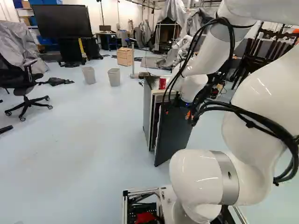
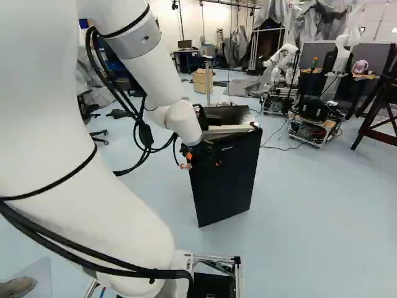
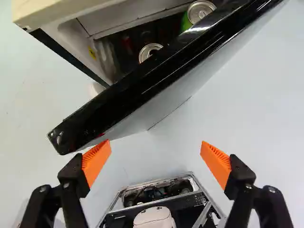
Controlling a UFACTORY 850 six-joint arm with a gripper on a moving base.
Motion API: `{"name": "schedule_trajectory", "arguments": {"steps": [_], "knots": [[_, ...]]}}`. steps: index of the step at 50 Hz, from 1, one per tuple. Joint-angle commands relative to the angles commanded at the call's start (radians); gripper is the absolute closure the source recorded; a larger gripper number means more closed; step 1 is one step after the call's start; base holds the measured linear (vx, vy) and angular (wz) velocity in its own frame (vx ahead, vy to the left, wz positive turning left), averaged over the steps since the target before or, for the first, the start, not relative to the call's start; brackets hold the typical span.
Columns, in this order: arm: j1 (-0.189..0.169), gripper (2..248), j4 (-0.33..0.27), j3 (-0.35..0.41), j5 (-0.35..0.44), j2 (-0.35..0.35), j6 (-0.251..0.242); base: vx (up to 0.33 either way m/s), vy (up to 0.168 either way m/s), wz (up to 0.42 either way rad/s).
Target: Grab a drink from the fridge
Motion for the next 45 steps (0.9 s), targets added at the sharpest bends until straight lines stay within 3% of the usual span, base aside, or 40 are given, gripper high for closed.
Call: {"name": "schedule_trajectory", "arguments": {"steps": [45], "knots": [[0.019, 3, 0.000, -0.089, 0.034, -0.084, 0.000, 0.000, 0.000, 0.000]]}}
